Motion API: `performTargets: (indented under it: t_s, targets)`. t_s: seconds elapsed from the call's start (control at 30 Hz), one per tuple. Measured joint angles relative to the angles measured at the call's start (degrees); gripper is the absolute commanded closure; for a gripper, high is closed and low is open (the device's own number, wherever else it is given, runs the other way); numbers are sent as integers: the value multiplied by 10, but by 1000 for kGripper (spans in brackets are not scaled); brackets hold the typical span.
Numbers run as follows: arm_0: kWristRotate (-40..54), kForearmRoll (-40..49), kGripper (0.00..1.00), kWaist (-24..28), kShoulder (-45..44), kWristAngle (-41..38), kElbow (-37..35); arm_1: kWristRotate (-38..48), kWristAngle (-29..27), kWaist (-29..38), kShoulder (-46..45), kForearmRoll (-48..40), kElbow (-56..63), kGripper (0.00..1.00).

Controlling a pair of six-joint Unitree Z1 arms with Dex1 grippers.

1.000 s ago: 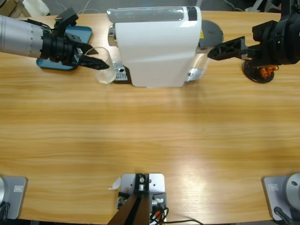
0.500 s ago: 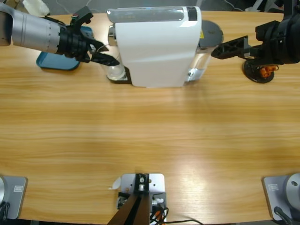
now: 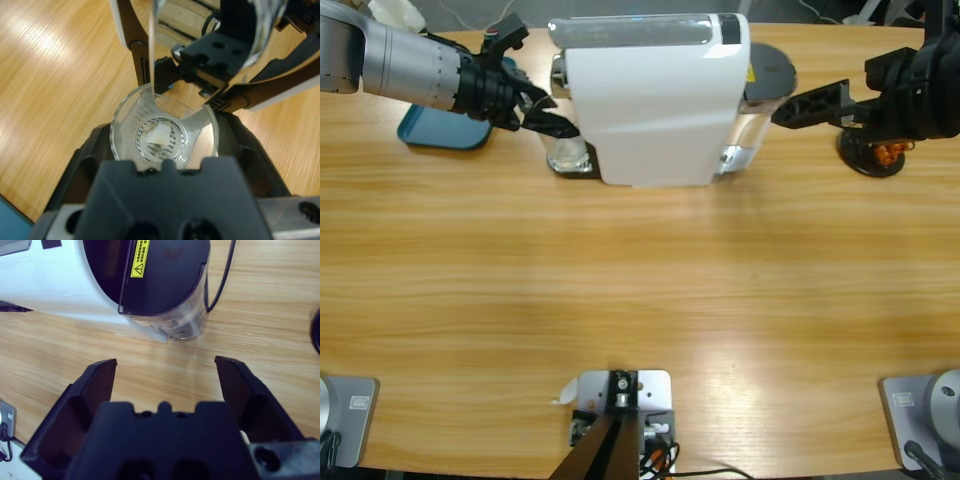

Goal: Pour coffee

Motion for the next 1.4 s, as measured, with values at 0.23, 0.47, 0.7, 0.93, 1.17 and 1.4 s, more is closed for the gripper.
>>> performTargets:
  t_s: [0.23, 0.47, 0.7, 0.93, 1.17, 1.4]
  targets:
    - [0, 0, 494, 0, 4, 4, -4, 0, 0, -4, 0, 0, 0, 119]
    - [0, 0, 331, 0, 7, 4, -7, 0, 3, -4, 0, 0, 0, 119]
    - [-2, 0, 331, 0, 7, 4, -7, 0, 3, -4, 0, 0, 0, 119]
    - [-2, 0, 330, 0, 7, 4, -7, 0, 3, -4, 0, 0, 0, 119]
    - [-4, -2, 170, 0, 7, 4, -4, 0, 3, -4, 0, 0, 0, 119]
    - [-11, -3, 124, -3, 7, 4, 2, 0, 3, -4, 0, 0, 0, 119]
